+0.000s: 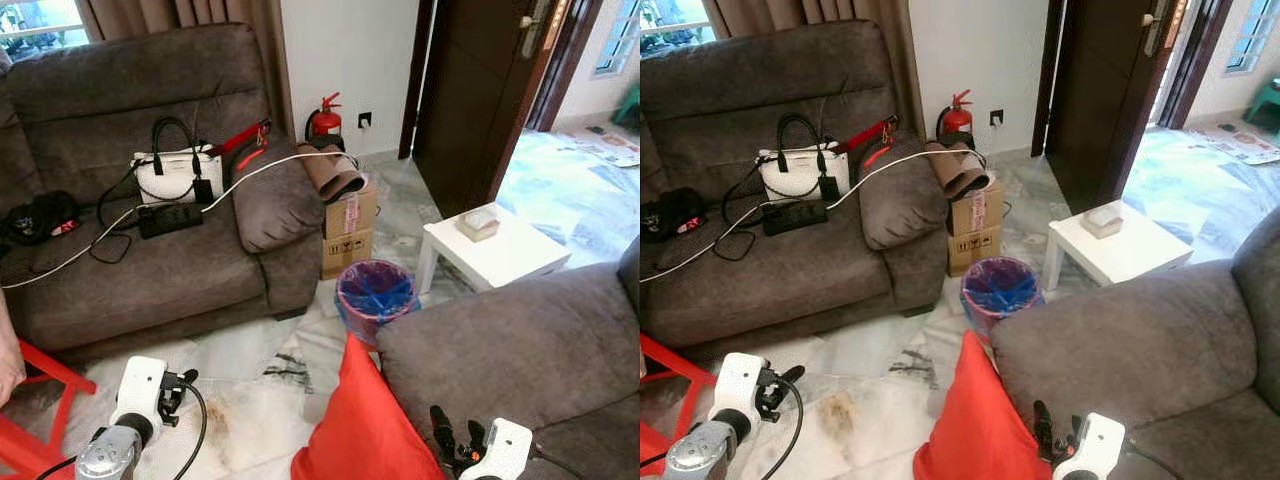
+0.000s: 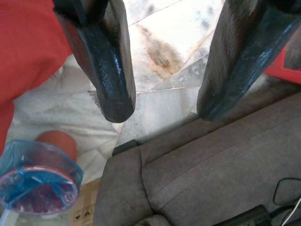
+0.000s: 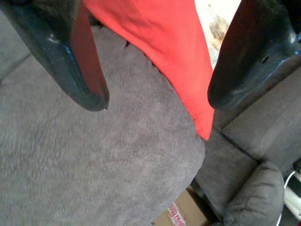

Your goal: Move the pillow to the sofa from floor

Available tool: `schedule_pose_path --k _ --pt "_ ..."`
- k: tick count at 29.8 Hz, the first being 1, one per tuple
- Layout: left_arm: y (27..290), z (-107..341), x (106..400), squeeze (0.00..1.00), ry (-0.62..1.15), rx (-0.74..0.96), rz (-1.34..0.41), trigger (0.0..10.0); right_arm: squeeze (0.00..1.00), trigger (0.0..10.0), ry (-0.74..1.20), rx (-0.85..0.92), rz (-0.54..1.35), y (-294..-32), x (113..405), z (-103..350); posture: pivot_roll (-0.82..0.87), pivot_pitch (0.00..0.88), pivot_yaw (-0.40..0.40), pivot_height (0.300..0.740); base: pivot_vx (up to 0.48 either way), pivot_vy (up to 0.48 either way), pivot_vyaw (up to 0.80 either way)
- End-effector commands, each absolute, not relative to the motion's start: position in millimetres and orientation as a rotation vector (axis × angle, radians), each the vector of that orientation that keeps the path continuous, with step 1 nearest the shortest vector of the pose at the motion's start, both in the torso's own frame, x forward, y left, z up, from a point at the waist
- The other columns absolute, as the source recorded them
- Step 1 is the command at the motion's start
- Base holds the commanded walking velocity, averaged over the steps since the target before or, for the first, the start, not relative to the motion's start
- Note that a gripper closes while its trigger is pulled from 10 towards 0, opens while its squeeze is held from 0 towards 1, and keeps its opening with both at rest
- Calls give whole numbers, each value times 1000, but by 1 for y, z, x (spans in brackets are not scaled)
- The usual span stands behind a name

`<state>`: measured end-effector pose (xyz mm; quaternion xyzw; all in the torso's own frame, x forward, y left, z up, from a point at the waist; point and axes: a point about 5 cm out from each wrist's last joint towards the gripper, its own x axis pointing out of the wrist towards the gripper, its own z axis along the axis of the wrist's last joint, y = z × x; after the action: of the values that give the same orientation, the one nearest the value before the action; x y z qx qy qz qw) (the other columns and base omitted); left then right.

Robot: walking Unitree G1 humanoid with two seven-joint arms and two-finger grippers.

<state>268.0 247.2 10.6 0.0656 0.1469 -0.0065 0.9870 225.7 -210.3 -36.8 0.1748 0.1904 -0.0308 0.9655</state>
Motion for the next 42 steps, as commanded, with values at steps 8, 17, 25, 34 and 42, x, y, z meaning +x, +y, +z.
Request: schedule_pose_path --k 8,17,25,34,42 --pt "247 2 260 0 315 78 60 10000 0 10000 367 314 -48 -226 238 -26 55 34 -28 740 0 0 0" --pt "250 8 262 0 271 86 62 10000 0 10000 352 326 -16 -213 239 -26 65 48 -25 740 0 0 0" --pt "250 6 259 0 273 87 60 10000 0 10000 410 291 -10 -214 231 -33 73 58 -22 740 0 0 0" --pt "248 2 254 0 280 88 45 10000 0 10000 450 267 -10 -213 232 -36 81 66 -25 695 0 0 0" --pt "249 0 251 0 286 94 42 10000 0 10000 449 273 -11 -211 231 -36 90 71 -24 695 0 0 0"
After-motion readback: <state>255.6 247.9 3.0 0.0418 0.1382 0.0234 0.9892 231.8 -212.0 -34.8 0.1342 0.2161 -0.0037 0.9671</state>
